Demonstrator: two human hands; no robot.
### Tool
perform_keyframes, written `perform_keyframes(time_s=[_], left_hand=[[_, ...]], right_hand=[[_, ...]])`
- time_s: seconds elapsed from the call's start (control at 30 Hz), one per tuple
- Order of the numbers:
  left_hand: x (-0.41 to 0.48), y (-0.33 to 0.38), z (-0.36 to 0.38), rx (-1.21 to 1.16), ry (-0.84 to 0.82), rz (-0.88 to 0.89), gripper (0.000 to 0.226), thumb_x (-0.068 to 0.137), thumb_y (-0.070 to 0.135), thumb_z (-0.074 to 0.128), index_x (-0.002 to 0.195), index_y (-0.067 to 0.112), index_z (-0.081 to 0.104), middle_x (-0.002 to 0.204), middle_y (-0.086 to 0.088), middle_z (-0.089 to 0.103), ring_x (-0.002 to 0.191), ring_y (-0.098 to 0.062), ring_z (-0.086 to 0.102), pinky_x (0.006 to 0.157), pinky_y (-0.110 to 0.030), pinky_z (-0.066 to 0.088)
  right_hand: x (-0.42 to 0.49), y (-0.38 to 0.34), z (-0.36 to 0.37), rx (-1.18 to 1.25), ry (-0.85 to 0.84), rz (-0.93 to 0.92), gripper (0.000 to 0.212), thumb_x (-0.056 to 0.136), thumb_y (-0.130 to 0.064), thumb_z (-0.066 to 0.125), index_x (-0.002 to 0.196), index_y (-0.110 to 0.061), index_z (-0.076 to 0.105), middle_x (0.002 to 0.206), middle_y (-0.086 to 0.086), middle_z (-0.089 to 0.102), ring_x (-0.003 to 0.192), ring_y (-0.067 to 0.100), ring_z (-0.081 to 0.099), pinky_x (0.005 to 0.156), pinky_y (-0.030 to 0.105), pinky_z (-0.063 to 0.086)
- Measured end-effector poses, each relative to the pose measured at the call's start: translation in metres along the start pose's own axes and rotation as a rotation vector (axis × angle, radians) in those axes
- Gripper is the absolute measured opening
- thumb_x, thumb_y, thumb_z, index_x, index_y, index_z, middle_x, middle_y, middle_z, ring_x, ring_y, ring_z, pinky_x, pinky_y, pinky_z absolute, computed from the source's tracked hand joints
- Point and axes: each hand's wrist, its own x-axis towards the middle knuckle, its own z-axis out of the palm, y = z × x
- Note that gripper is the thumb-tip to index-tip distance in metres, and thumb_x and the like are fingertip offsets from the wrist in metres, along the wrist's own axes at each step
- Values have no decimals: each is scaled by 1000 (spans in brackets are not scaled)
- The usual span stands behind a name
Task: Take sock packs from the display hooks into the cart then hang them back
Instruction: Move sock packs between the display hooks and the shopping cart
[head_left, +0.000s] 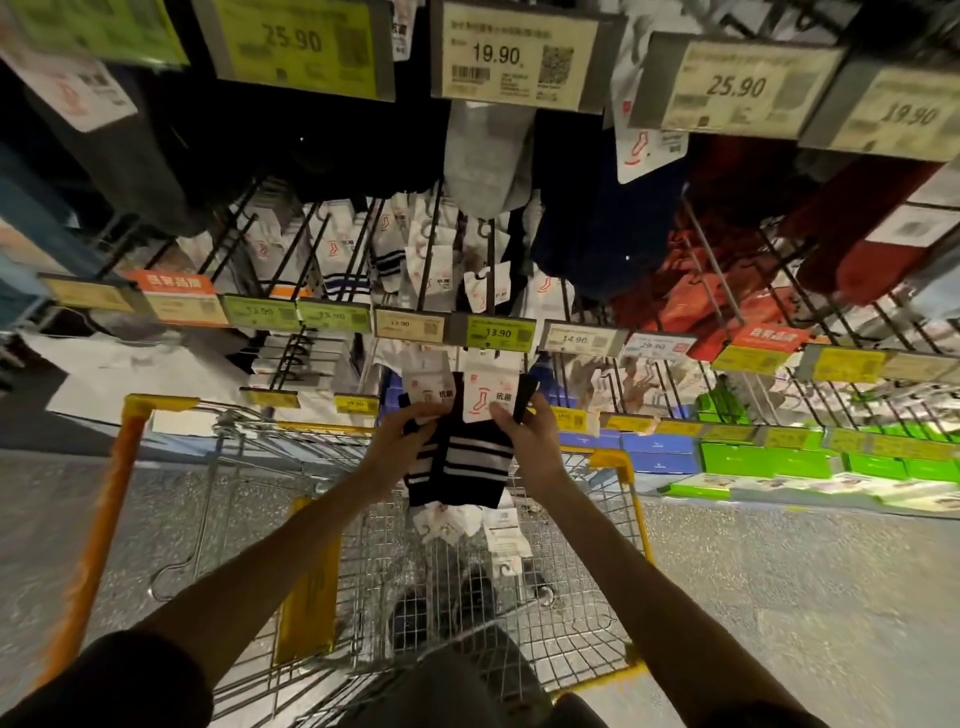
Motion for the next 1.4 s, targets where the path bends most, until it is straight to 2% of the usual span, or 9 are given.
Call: perform_keyframes(time_s=[0.23, 0.6, 0.77, 0.9, 1.0, 1.07, 1.13, 1.23, 1.4], left_hand=[[4, 4, 0, -11, 74, -42, 27, 97, -4, 51, 101, 13, 71, 105, -5, 69, 93, -13, 67, 70, -15, 56], [7, 4, -4, 147, 124, -33, 35, 90, -13, 53, 114, 6, 70, 114, -7, 64, 107, -23, 59, 95, -32, 50], [7, -6, -11, 274, 139, -34, 35, 89, -9, 56, 113, 10, 71, 118, -9, 63, 103, -22, 59, 78, -21, 48], [6, -6, -17, 263, 101, -45, 40, 89, -10, 55, 117, 15, 69, 127, -13, 62, 105, -23, 60, 88, -40, 55], [0, -3, -17, 220, 67, -8, 51, 87, -13, 55, 125, 21, 61, 130, -11, 57, 119, -28, 56, 88, -36, 55], [-4, 0, -15, 212, 52, 26, 67, 84, -17, 55, 133, 29, 49, 132, -5, 52, 125, -27, 52, 89, -36, 57], [-8, 5, -13, 193, 14, 63, 92, 81, -22, 55, 150, 31, 26, 137, 21, 44, 122, -9, 53, 87, -32, 58], [-7, 6, -7, 147, -41, 77, 114, 80, -24, 57, 156, 32, -6, 118, 59, 37, 109, 15, 55, 87, -27, 56], [-7, 6, 5, 82, -85, -74, 92, 83, -19, 61, 151, 29, 21, 121, -5, 60, 123, -29, 58, 84, -28, 55]], right_hand=[[20, -15, 13, -59, 26, -97, 28, 88, -7, 69, 113, -4, 56, 107, 9, 72, 99, 17, 69, 85, 29, 55], [65, -17, 32, -122, 187, -131, 21, 88, -7, 69, 106, -13, 62, 104, 4, 72, 97, 17, 66, 85, 27, 51], [83, -25, 40, -155, 325, -80, 19, 87, -5, 67, 82, -22, 61, 86, 3, 66, 75, 14, 59, 71, 29, 45], [102, -19, 34, -497, 378, 84, 16, 96, -8, 46, 107, -11, 58, 90, 4, 53, 82, 17, 55, 64, 24, 41], [98, -31, 31, -548, 356, 115, 30, 99, -8, 40, 127, -7, 50, 100, 7, 54, 92, 16, 55, 76, 18, 45], [96, -38, 30, -622, 378, 142, 24, 100, -5, 36, 118, -12, 52, 103, 9, 54, 98, 19, 54, 85, 26, 44], [95, -28, 28, -264, 432, 145, 15, 99, -8, 45, 90, -18, 51, 94, 5, 54, 80, 16, 52, 80, 31, 43], [84, -14, 21, -98, 446, 59, 27, 95, -4, 52, 73, -19, 48, 70, -4, 49, 72, 18, 45, 73, 33, 34], [39, 1, 4, 19, 147, 182, 14, 96, -14, 57, 87, -15, 68, 81, 5, 72, 74, 19, 66, 71, 32, 51]])
